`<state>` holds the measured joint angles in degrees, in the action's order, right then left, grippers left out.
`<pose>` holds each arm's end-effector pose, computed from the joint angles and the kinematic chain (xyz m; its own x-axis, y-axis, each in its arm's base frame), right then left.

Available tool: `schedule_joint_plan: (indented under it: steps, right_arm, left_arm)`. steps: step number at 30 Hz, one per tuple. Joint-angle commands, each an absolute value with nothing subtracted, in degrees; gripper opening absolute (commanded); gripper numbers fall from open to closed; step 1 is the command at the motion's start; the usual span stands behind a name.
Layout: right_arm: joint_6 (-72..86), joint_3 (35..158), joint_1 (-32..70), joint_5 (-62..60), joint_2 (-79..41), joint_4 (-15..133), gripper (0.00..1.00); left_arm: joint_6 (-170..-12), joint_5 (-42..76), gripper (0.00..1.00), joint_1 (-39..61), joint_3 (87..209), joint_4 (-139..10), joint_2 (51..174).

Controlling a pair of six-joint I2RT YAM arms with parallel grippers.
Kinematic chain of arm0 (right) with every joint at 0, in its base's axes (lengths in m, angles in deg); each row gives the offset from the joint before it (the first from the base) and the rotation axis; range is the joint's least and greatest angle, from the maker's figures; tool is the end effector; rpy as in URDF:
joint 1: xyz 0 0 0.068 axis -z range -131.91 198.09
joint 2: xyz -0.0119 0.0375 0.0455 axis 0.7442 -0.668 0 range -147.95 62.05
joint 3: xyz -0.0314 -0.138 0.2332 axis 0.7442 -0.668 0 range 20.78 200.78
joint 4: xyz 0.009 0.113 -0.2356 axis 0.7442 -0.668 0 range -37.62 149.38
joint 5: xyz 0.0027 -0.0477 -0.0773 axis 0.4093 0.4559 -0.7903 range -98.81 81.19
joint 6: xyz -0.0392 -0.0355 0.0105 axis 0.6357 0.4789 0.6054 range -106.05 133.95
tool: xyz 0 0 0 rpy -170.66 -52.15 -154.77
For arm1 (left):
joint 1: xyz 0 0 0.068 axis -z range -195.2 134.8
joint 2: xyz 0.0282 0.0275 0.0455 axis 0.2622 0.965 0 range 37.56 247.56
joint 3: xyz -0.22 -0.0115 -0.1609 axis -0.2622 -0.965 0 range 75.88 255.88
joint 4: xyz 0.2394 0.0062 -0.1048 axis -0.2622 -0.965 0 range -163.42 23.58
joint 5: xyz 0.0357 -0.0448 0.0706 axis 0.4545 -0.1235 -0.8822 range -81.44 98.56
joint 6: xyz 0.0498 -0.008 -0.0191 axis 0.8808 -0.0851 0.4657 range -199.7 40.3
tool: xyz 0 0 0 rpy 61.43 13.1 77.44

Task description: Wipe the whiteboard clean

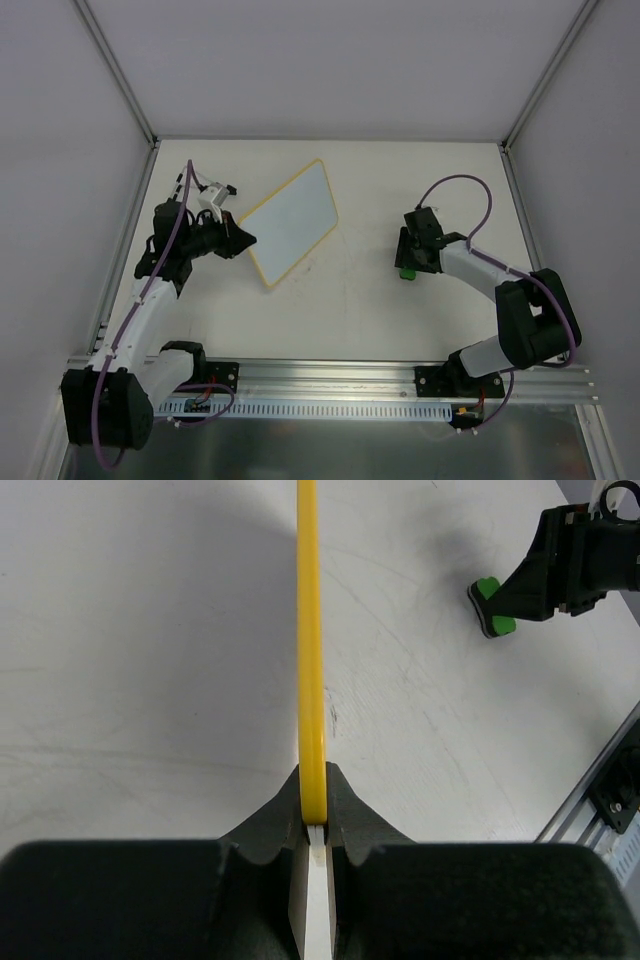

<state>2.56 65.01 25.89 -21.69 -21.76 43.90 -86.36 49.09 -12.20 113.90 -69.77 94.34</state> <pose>0.2629 0.0988 0.1769 -0.7935 -0.1157 -0.5974 -0.0952 0.9933 -0.0660 0.2188 -0.0346 0.2744 -0.4477 -0.0649 -0.8918 0.5931 0.7249 -0.3504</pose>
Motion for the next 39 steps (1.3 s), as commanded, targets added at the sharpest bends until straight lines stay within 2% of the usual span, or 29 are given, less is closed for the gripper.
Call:
schedule_joint_plan:
  steps: [1, 5, 7, 10, 20, 31, 39]
  right_arm:
    - [2.35, 66.4, 26.12, -21.03, -21.27, 43.21, 0.6]
    - [3.49, 66.75, 26.12, -20.41, -18.2, 43.04, 0.85]
    - [4.28, 67.45, 26.12, -20.15, -16.18, 42.34, 0.93]
    - [6.04, 68.15, 26.2, -19.88, -13.1, 41.46, 0.98]
    - [10.44, 67.71, 26.12, -17.07, -2.56, 41.01, 0.99]
    - [11.58, 66.49, 26.12, -12.86, 0.79, 40.84, 0.99]
    - [13.42, 66.05, 26.2, -9.87, 2.64, 40.75, 0.99]
  left_arm:
    - [-89.28, 47.76, 0.0, -12.04, 112.71, -63.43, 90.74]
    - [-92.87, 47.06, 0.0, -12.04, 110.87, -60.89, 87.85]
    - [-94.02, 45.83, 0.0, -12.04, 110.16, -59.57, 86.79]
    - [-96.04, 43.47, 0.0, -12.04, 109.02, -57.19, 84.59]
    - [-102.64, 34.5, 0.0, -12.04, 107.96, -49.28, 79.31]
    - [-99.57, 21.93, 0.0, -12.39, 112.79, -47.61, 80.1]
    - [-95.96, 24.55, 0.0, -18.79, 118.51, -48.05, 85.11]
